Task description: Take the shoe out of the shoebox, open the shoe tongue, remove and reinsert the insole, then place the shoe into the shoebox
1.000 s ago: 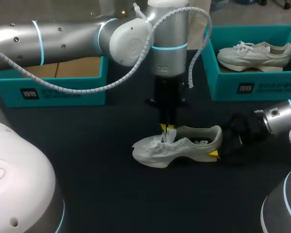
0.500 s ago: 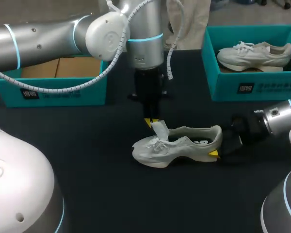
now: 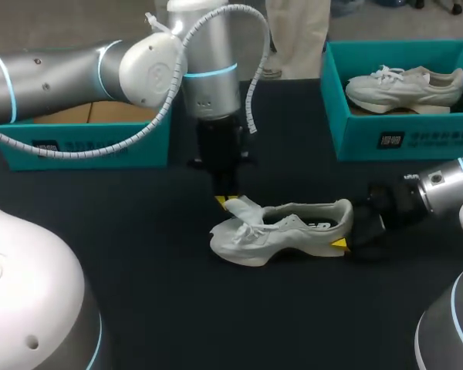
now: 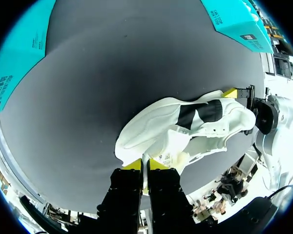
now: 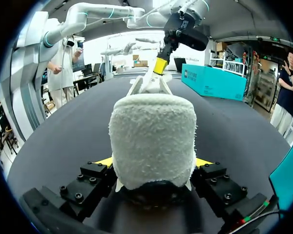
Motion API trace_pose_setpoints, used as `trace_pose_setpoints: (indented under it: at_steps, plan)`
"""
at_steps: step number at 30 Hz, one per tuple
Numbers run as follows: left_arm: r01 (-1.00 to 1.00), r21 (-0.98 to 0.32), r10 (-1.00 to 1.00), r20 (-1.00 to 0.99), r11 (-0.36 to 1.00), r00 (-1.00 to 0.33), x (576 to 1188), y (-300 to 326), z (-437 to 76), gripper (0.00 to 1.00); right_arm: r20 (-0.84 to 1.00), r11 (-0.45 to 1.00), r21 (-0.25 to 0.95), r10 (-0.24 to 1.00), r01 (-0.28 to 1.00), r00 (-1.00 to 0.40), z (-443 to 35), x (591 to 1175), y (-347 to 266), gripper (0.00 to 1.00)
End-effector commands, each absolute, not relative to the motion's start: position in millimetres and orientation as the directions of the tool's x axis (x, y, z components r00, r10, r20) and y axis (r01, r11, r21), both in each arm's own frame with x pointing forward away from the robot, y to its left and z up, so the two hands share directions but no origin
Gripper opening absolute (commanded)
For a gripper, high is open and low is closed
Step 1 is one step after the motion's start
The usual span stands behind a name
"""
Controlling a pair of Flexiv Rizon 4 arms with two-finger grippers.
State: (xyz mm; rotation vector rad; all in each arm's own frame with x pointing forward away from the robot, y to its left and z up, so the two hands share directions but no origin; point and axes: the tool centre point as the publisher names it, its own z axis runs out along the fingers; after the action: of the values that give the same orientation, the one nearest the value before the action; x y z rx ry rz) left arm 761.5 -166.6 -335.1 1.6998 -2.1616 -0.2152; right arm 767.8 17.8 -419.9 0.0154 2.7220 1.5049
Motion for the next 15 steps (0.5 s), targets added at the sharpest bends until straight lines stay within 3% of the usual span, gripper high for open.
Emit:
trace_pose_setpoints:
  at_steps: [1,3,5,8,9,15]
  plan:
    - [-0.901,0.360,-0.965,0.187,0.241,-0.184,760.6,-169.5,-346.4,0.20,-0.023,0.536,0.844,0.025,-0.006,-0.999,-422.6,768.0,19.3,0.00]
    - [-0.902,0.362,-0.967,0.180,0.235,-0.180,759.5,-168.9,-347.8,0.43,-0.023,0.536,0.844,0.025,-0.006,-0.999,-422.6,768.0,19.3,0.00]
    - [-0.902,0.363,-0.967,0.180,0.233,-0.178,758.6,-167.9,-348.0,0.49,-0.023,0.536,0.844,0.025,-0.006,-0.999,-422.6,768.0,19.3,0.00]
    - [-0.905,0.360,-0.969,0.177,0.228,-0.174,757.8,-166.4,-345.3,0.96,-0.023,0.536,0.844,0.025,-0.006,-0.999,-422.6,768.0,19.3,0.00]
    - [-0.906,0.356,-0.969,0.178,0.228,-0.174,758.0,-166.2,-344.5,1.00,-0.023,0.536,0.844,0.025,-0.006,-0.999,-422.6,768.0,19.3,0.00]
    - [-0.907,0.351,-0.968,0.173,0.234,-0.183,757.8,-164.5,-343.8,1.00,-0.023,0.536,0.844,0.025,-0.006,-0.999,-422.6,768.0,19.3,0.00]
